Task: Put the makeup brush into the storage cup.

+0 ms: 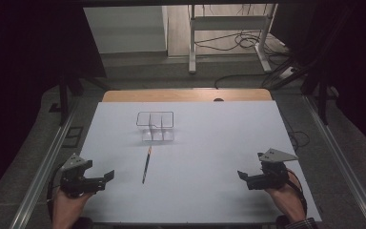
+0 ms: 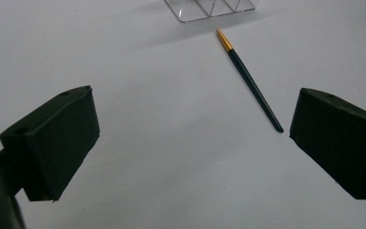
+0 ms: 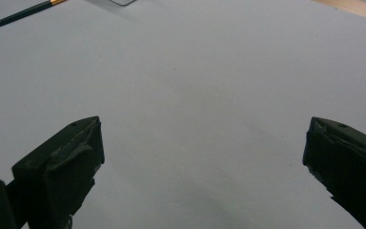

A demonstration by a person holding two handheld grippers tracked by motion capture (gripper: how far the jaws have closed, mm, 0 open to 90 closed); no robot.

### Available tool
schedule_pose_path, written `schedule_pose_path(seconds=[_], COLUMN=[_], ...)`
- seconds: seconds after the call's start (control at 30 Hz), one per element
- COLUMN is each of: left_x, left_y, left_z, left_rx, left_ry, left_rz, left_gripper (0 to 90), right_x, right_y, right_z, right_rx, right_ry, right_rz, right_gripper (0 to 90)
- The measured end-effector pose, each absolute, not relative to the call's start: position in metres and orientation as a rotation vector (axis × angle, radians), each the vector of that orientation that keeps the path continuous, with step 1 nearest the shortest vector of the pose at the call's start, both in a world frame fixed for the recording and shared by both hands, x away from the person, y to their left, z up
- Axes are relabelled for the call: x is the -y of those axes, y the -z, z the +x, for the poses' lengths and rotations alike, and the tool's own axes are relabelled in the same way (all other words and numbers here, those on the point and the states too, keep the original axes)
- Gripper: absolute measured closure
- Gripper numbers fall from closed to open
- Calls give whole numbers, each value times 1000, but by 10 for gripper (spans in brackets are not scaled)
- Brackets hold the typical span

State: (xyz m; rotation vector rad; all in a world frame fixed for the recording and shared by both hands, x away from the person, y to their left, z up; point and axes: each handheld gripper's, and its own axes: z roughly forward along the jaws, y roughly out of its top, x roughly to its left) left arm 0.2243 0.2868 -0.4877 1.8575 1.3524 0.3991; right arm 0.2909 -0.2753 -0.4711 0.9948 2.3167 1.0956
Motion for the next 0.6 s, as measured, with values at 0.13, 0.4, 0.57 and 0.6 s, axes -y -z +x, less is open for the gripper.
schedule_pose_path(seconds=[0.13,0.4,0.57,0.6], left_x=[-285,-280,-277,-277], left_y=[486,483,479,479], left_z=[228,234,238,238], left_rx=[-1370,-1382,-1365,-1365], left_ry=[-375,-359,-347,-347], left_rz=[1861,1875,1877,1877], left_gripper=[38,58,66,67], right_x=[275,274,274,274], right_y=[471,472,473,473], right_z=[292,293,294,294], right_rx=[-2322,-2325,-2330,-2330], right_ry=[-1094,-1092,-1089,-1089], right_rz=[990,991,985,985], right_gripper=[2,2,2,2])
